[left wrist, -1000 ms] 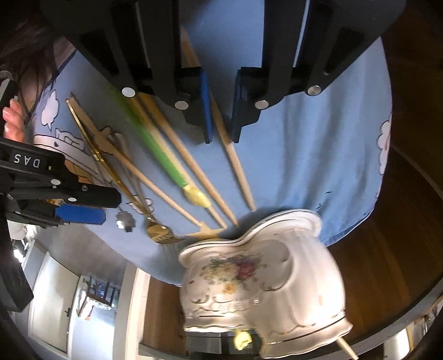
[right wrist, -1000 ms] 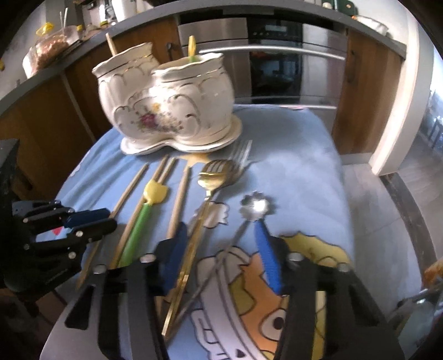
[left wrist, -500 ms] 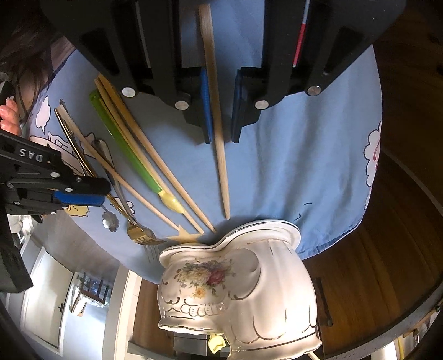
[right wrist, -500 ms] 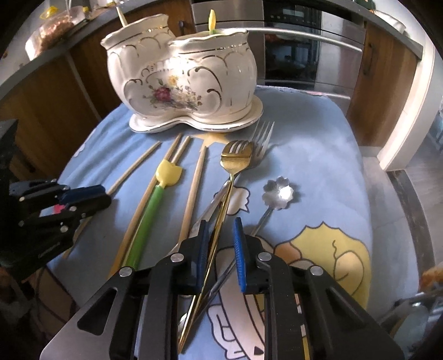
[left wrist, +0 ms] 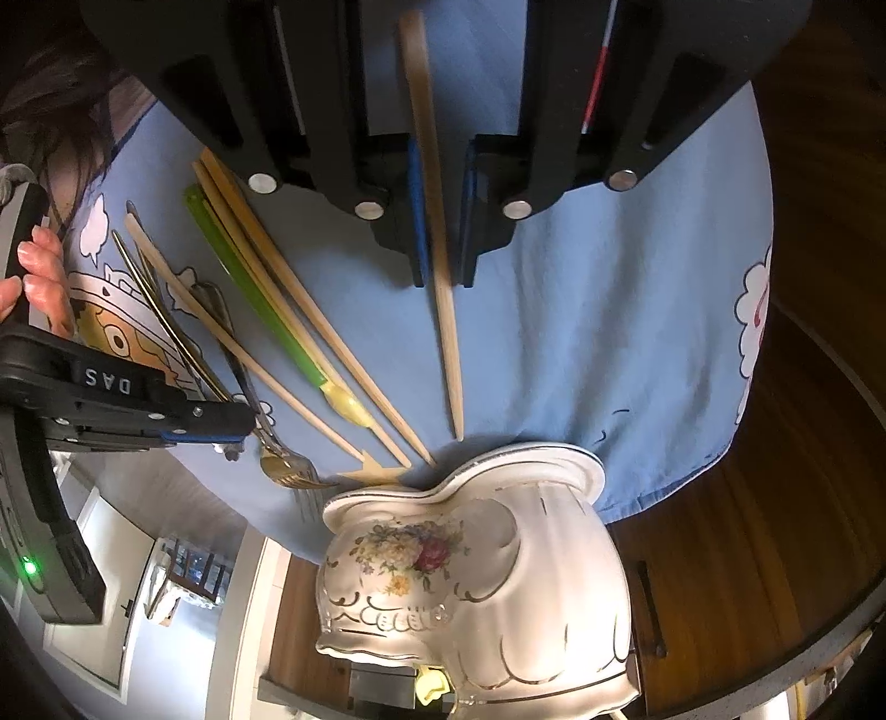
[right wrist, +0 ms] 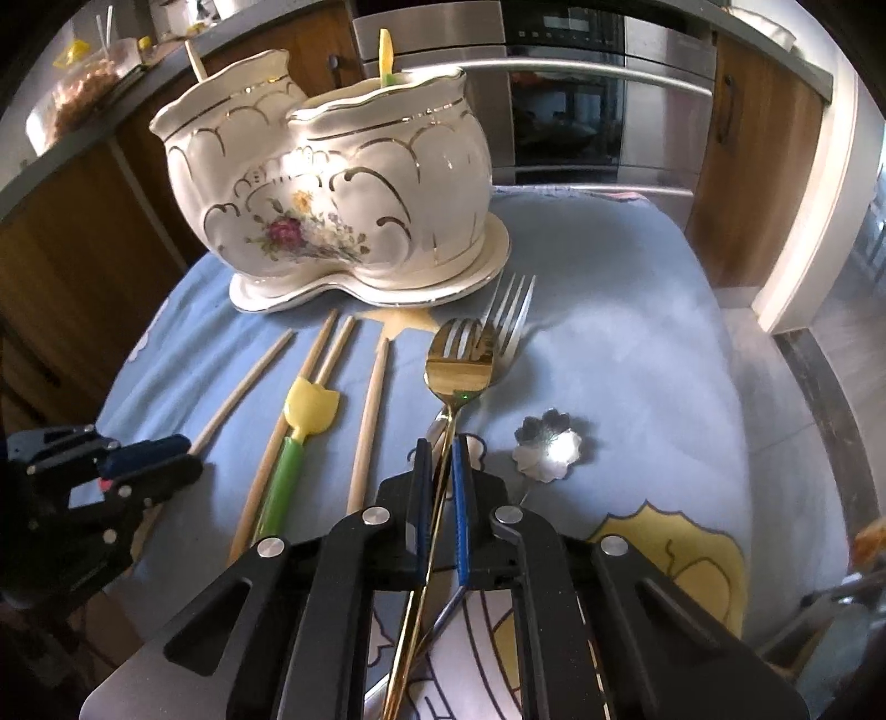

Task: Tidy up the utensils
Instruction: 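Grasp the gold fork by its handle with the right tool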

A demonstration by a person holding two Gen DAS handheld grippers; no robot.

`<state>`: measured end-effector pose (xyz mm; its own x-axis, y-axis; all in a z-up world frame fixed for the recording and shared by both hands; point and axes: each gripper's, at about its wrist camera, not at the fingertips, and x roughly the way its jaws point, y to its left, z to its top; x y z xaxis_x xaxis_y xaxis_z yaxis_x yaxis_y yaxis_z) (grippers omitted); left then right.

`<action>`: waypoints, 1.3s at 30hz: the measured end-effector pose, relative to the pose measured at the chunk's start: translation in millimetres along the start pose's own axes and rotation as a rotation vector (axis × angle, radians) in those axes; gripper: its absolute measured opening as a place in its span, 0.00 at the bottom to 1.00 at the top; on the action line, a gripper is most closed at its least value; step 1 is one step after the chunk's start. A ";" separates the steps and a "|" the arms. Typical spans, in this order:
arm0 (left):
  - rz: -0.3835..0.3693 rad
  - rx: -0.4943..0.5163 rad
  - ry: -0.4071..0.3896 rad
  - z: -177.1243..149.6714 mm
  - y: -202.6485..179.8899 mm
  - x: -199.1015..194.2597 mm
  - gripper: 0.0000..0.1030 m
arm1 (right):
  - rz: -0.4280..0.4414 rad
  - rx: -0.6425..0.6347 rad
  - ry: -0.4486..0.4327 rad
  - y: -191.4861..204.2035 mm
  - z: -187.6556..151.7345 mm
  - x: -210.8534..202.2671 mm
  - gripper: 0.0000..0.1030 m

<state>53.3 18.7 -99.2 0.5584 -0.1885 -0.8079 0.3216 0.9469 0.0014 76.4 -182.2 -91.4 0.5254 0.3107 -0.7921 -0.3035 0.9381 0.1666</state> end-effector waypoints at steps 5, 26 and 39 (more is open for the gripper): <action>-0.011 -0.007 -0.001 0.7 4.5 -1.3 0.06 | 0.010 0.010 -0.030 -2.3 -2.4 -11.1 0.06; -0.024 -0.006 -0.018 0.3 8.9 -13.4 0.06 | -0.033 -0.055 0.018 4.6 -1.9 -8.8 0.01; -0.039 -0.004 -0.010 -3.3 6.8 -8.9 0.06 | -0.026 -0.085 0.061 3.9 -8.9 -0.1 0.06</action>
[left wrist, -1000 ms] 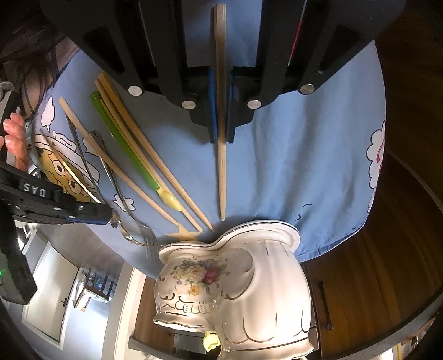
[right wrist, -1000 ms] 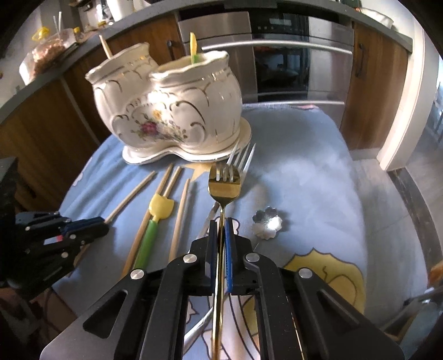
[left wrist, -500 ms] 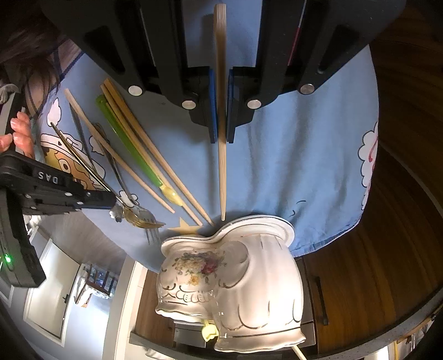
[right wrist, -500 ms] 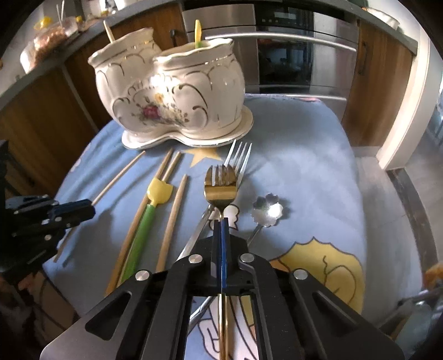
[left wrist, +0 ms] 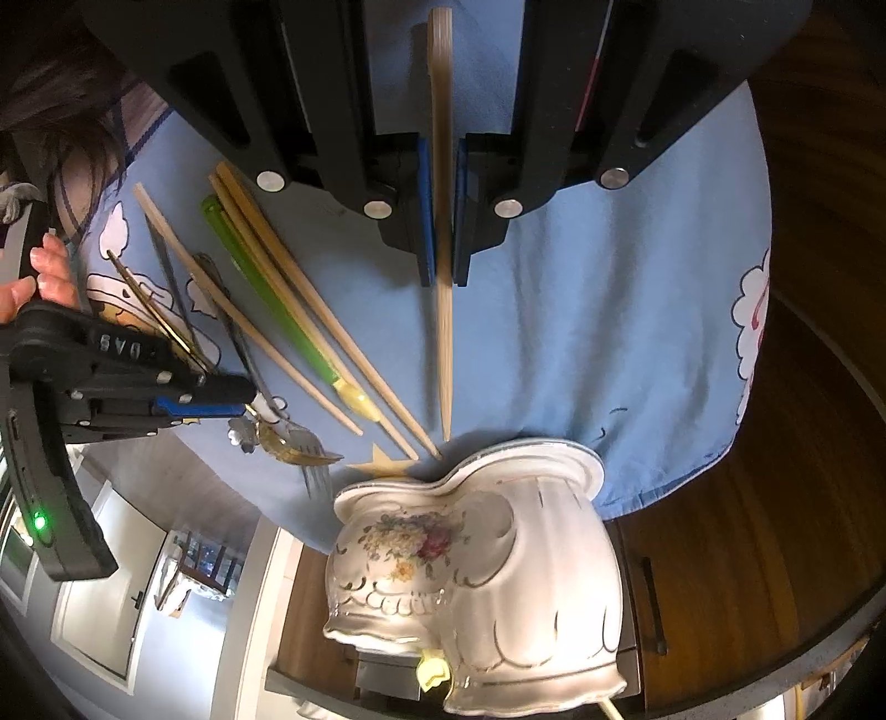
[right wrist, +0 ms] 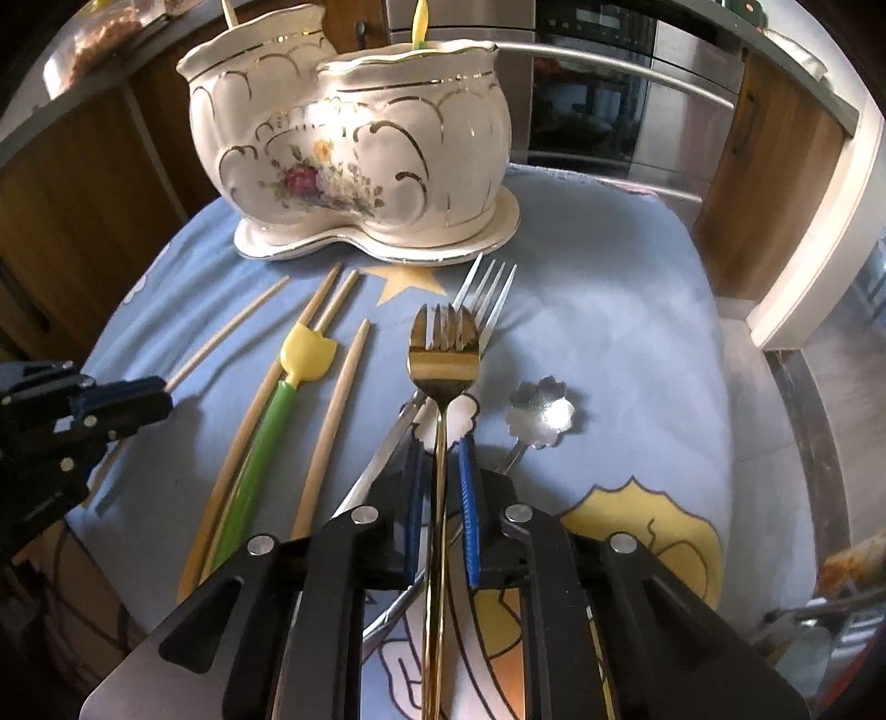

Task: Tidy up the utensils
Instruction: 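Grasp the gold fork by its handle with the right tool, then lift the gold fork upright off the cloth with the right tool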

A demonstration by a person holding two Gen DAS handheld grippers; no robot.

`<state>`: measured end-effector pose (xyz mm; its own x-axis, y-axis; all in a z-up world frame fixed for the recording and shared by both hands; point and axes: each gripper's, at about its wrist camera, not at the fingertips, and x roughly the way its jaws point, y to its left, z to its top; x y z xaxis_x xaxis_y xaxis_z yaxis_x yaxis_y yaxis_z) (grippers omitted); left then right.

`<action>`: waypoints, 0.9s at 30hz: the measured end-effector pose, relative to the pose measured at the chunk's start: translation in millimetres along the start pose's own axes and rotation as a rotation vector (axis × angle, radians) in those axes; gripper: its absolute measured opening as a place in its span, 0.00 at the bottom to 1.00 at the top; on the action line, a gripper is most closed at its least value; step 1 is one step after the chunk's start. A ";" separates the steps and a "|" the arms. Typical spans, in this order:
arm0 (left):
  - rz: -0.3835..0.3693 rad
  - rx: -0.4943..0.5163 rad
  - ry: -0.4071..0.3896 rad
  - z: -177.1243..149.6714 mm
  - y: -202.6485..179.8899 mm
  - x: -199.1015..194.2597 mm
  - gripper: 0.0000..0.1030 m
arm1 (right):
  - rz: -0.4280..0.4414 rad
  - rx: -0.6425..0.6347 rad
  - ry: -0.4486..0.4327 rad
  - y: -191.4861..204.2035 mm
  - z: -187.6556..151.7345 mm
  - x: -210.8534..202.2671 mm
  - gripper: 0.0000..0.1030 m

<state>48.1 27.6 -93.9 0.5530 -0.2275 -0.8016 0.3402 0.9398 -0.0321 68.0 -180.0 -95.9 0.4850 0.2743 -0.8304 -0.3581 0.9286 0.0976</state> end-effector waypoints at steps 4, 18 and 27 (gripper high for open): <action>0.001 -0.005 0.008 -2.4 2.4 2.1 0.06 | 0.014 0.006 -0.042 -0.2 -3.5 -10.0 0.06; 0.021 0.014 -0.041 6.9 -7.7 -6.3 0.13 | 0.046 0.008 -0.128 -1.4 -4.6 -36.0 0.06; -0.255 0.025 -0.035 39.4 -49.2 -1.8 0.17 | 0.079 0.015 -0.151 -10.3 -6.3 -39.6 0.06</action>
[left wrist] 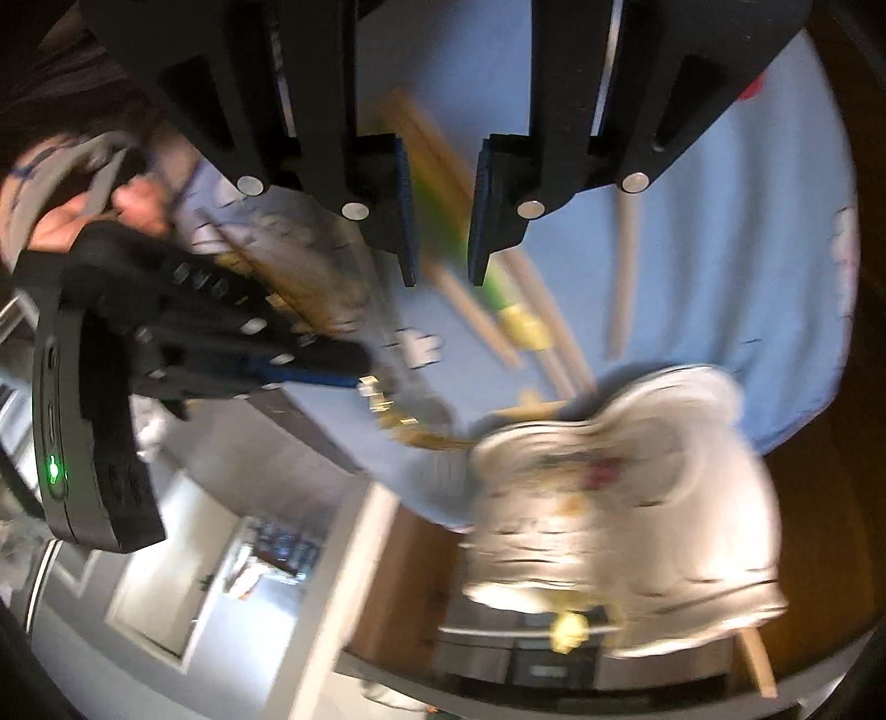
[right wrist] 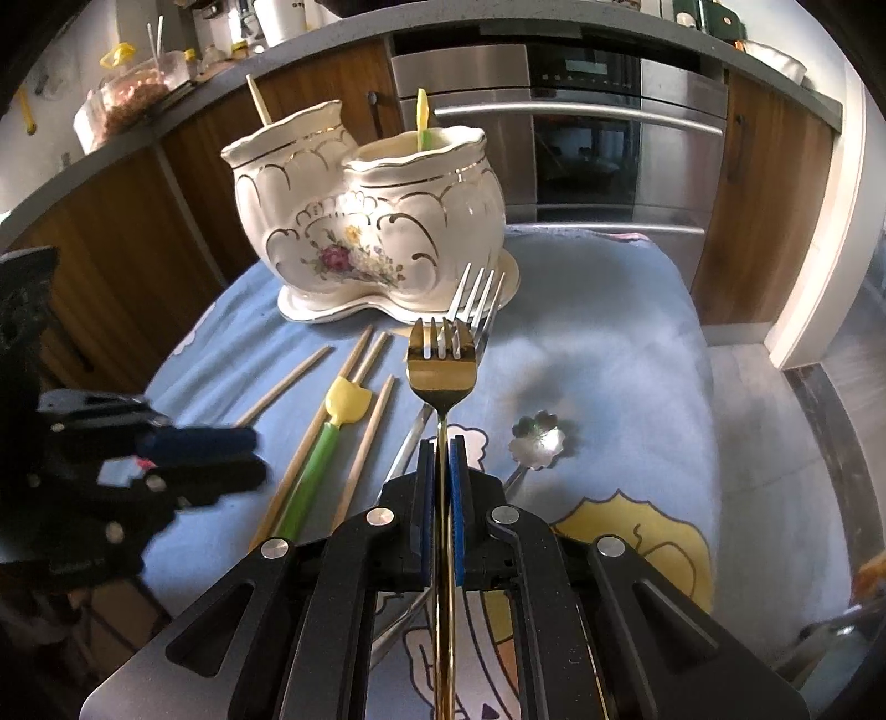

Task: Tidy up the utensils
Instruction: 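Lift the gold fork upright off the cloth with the right tool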

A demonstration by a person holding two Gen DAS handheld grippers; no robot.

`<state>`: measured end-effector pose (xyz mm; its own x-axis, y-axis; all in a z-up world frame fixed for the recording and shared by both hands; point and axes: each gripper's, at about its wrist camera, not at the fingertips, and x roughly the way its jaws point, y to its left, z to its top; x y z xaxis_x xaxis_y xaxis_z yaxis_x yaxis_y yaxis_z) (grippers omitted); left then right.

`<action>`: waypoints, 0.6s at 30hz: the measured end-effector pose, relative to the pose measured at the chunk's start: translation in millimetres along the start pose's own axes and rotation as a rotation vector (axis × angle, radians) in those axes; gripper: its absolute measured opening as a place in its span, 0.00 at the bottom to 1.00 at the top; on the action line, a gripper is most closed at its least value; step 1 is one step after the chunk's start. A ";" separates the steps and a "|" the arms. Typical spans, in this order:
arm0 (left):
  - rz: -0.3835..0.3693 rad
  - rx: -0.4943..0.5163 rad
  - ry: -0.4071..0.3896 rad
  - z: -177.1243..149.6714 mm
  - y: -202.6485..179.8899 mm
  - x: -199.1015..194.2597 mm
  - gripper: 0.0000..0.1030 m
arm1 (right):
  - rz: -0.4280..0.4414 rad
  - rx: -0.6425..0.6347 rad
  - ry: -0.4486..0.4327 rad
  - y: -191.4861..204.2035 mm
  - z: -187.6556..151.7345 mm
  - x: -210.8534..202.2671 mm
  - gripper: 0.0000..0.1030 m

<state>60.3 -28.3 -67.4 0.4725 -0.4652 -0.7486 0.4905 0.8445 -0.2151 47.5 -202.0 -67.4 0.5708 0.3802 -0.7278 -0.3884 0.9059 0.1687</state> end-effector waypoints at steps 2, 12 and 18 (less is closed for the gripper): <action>-0.014 0.020 0.009 6.7 -8.5 10.2 0.17 | 0.009 0.000 -0.007 -1.6 0.1 -1.1 0.06; -0.110 -0.038 0.089 27.3 -10.4 56.1 0.17 | 0.040 -0.011 -0.030 -11.2 -1.6 -5.5 0.06; -0.112 -0.020 0.081 31.4 -18.8 60.2 0.08 | 0.072 -0.003 -0.050 -14.1 -2.9 -11.6 0.06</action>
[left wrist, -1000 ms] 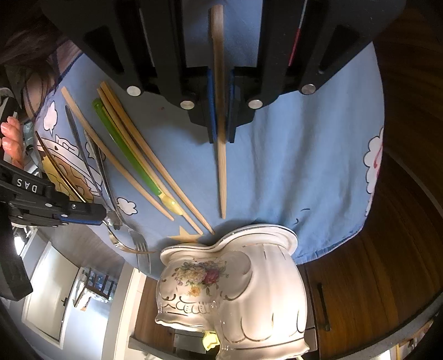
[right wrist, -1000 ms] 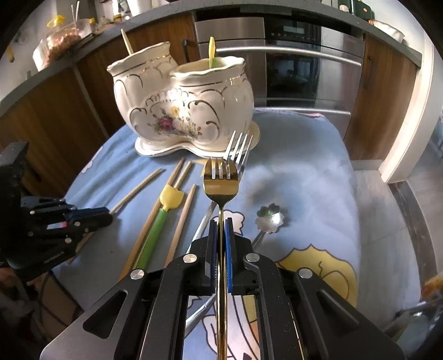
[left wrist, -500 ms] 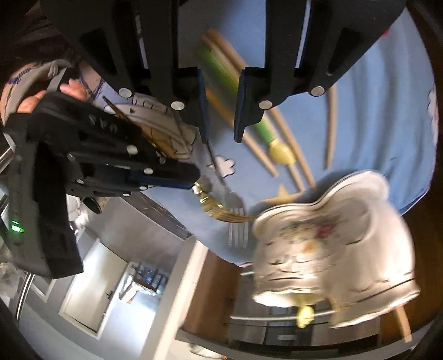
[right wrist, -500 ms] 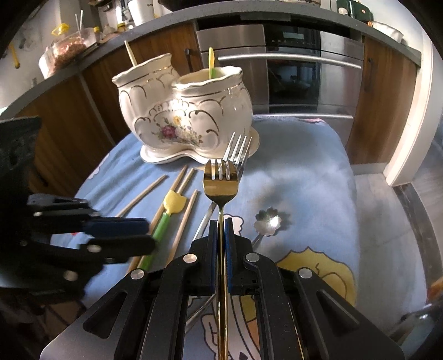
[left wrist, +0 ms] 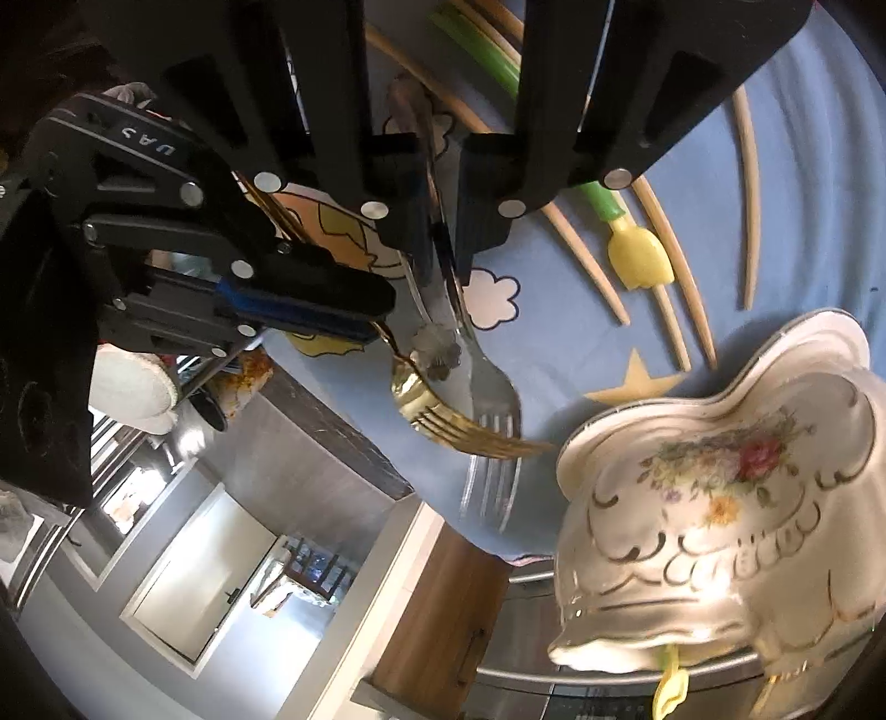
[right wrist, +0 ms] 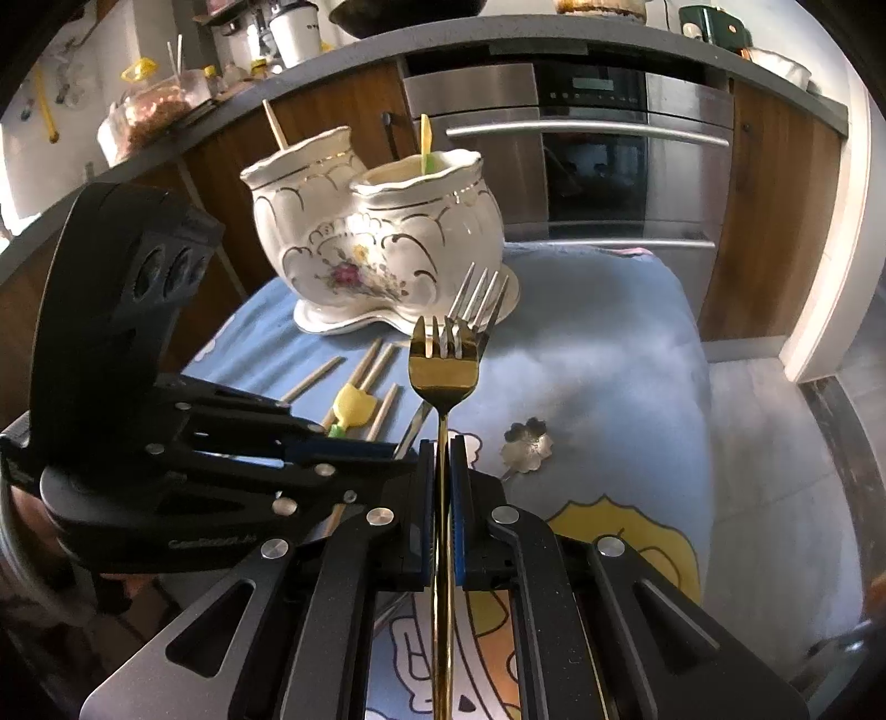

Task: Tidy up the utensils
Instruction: 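Lift the gold fork upright off the cloth with the right tool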

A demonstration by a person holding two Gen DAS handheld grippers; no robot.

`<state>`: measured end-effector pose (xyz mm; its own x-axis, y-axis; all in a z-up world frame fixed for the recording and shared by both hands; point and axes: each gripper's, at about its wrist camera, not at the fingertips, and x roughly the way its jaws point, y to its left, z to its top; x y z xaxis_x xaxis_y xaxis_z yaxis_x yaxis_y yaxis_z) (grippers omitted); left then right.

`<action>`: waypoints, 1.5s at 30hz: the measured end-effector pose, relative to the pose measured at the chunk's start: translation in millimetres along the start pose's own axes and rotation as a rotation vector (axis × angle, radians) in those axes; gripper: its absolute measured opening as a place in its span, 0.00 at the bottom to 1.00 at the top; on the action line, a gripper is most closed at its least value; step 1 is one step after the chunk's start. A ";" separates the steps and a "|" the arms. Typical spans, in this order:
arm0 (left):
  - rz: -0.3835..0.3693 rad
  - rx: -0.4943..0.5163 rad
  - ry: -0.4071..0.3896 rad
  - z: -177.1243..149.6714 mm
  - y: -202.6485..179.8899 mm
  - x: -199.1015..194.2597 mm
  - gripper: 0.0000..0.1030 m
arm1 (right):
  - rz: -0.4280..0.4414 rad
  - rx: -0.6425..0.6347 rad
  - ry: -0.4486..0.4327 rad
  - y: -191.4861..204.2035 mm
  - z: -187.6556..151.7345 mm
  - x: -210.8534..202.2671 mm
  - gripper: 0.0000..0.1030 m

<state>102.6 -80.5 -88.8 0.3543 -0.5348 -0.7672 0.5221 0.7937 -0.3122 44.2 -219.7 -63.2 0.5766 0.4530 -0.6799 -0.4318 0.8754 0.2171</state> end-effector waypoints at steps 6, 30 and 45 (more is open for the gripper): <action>0.053 0.007 0.002 2.0 5.8 6.8 0.05 | 0.033 0.014 -0.024 -3.2 1.6 -13.1 0.06; 0.067 -0.007 0.051 -10.6 4.4 13.2 0.04 | 0.000 0.023 -0.194 2.6 23.8 -55.7 0.06; 0.349 0.044 -0.022 -32.5 39.4 -57.0 0.21 | 0.004 -0.022 -0.259 20.3 37.0 -76.5 0.06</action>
<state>77.8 -9.3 -75.6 0.5333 -0.2403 -0.8111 0.3994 0.9168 -0.0090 17.0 -230.3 19.1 0.7320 0.4871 -0.4763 -0.4481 0.8709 0.2019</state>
